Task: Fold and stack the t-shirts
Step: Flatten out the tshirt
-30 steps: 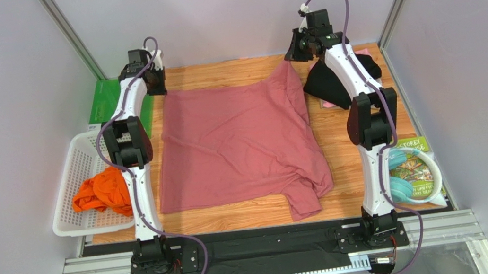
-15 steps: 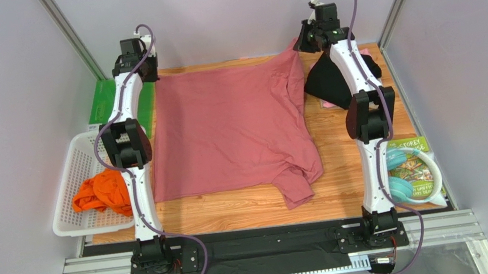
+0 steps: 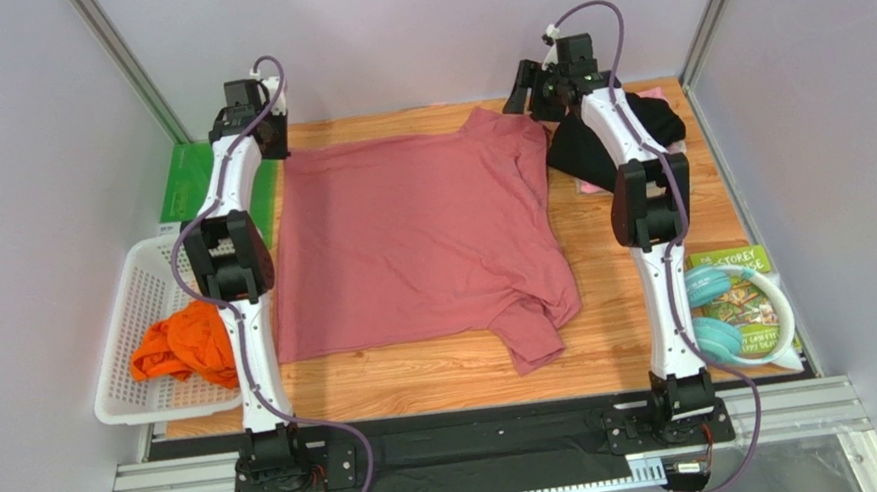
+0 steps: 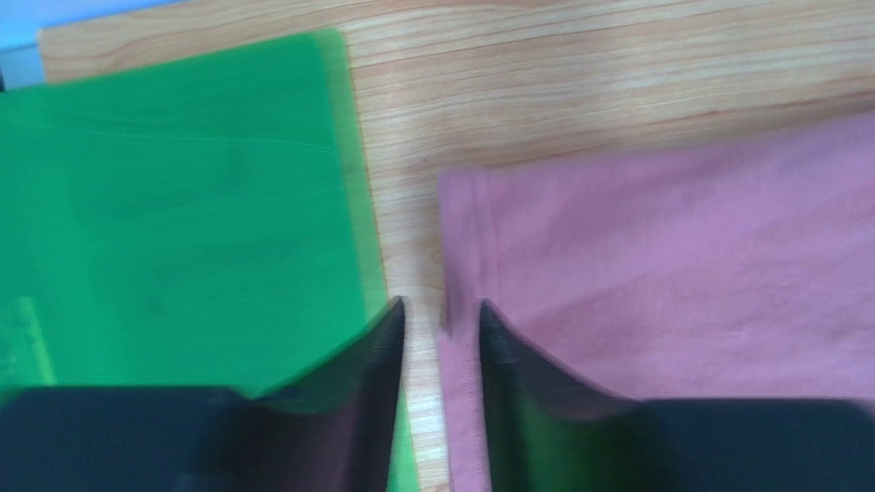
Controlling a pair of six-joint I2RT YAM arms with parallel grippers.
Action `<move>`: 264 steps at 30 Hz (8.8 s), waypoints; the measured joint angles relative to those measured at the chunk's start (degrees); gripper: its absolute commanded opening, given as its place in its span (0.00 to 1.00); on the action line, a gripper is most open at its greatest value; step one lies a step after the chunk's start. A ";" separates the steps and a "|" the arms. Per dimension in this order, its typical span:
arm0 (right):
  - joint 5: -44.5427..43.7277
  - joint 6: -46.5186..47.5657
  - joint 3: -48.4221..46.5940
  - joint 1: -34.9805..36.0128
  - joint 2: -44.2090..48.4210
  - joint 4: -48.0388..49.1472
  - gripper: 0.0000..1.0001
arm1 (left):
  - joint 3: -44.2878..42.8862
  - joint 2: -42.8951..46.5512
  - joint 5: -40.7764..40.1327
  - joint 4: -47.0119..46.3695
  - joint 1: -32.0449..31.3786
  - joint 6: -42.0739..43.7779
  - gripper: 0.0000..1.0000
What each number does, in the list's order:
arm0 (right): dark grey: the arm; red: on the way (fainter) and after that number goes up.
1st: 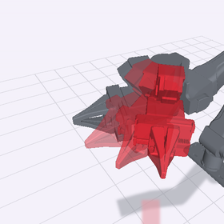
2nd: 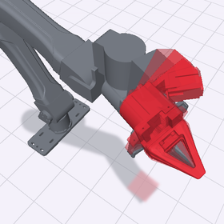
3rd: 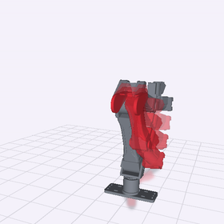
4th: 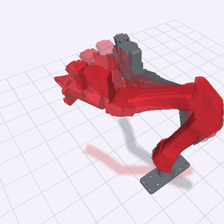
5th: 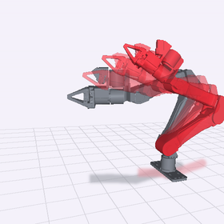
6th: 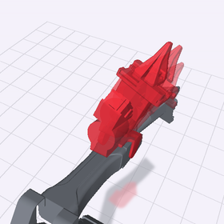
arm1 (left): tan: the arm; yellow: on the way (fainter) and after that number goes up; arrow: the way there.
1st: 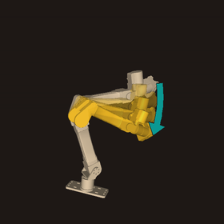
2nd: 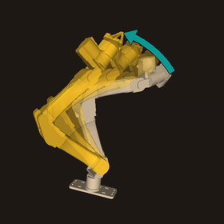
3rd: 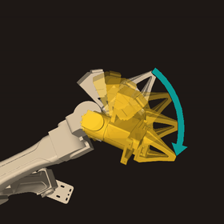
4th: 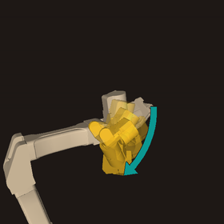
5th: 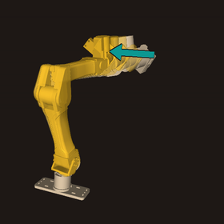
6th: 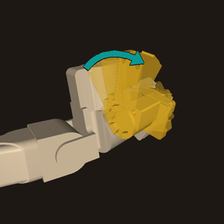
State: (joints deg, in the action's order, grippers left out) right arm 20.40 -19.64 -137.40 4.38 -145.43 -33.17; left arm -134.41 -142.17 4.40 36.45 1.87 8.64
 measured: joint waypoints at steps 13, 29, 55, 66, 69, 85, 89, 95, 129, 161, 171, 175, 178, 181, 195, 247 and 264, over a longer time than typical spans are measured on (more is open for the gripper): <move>-7.89 3.17 6.78 1.97 10.60 -4.46 0.65 | 3.50 8.85 -0.42 0.66 -0.39 2.10 0.99; -16.02 4.55 31.36 5.81 22.51 -8.44 0.54 | 27.67 12.85 10.93 4.72 -12.96 1.46 0.88; -14.05 4.70 24.11 2.21 10.49 -8.66 0.03 | 29.83 12.87 10.56 3.45 -7.50 1.09 0.83; -14.14 4.72 24.11 2.21 11.30 -9.07 0.00 | 30.91 13.46 10.54 2.78 -7.50 1.09 0.82; -16.33 5.16 21.75 2.03 11.93 -10.97 0.00 | 31.21 13.64 10.54 2.64 -7.50 1.09 0.81; -17.46 4.15 3.28 -2.56 9.49 -12.87 0.72 | 32.04 14.14 10.47 2.40 -7.72 1.33 0.79; -16.90 3.93 5.09 -2.38 8.55 -13.68 1.00 | 32.04 14.14 10.43 2.43 -7.72 1.33 0.78; -22.97 4.04 9.16 -1.18 11.21 -14.58 1.00 | 32.70 14.73 10.05 2.45 -7.72 1.40 0.78; -33.42 -21.49 84.43 39.67 78.38 -18.97 0.94 | 63.52 52.78 12.39 11.65 -7.74 8.90 0.89; -41.90 -19.82 89.99 35.17 67.38 -12.37 0.55 | 66.58 50.58 11.98 8.02 -7.74 9.57 0.85; -38.93 -19.26 90.23 35.17 66.95 -8.52 0.51 | 66.58 50.05 11.98 7.82 -7.74 9.77 0.85; -38.75 -19.08 90.60 35.17 66.95 -8.04 0.55 | 66.58 50.05 11.87 7.82 -7.74 9.86 0.85; -38.93 -18.78 90.60 34.47 66.97 -8.11 0.61 | 66.58 50.05 11.63 7.82 -7.74 9.92 0.85; -39.23 -18.23 90.60 32.79 67.30 -8.22 0.61 | 66.71 50.05 11.41 7.87 -7.74 9.90 0.84; -37.07 -18.03 93.94 28.92 69.66 -8.24 0.54 | 68.50 50.14 11.72 9.05 -7.74 9.18 0.82; -34.82 -15.41 83.95 23.80 71.93 -19.12 0.42 | 67.93 49.27 12.83 10.10 -7.74 8.48 0.76; -33.70 -14.56 87.86 22.51 61.07 -10.54 0.44 | 67.23 49.27 12.81 11.08 -7.74 8.70 0.76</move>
State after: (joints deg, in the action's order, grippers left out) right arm -13.30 -34.20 -49.54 26.89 -84.36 -43.70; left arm -67.18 -92.90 17.21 47.53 -5.87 17.34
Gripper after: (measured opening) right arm 0.424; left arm 0.757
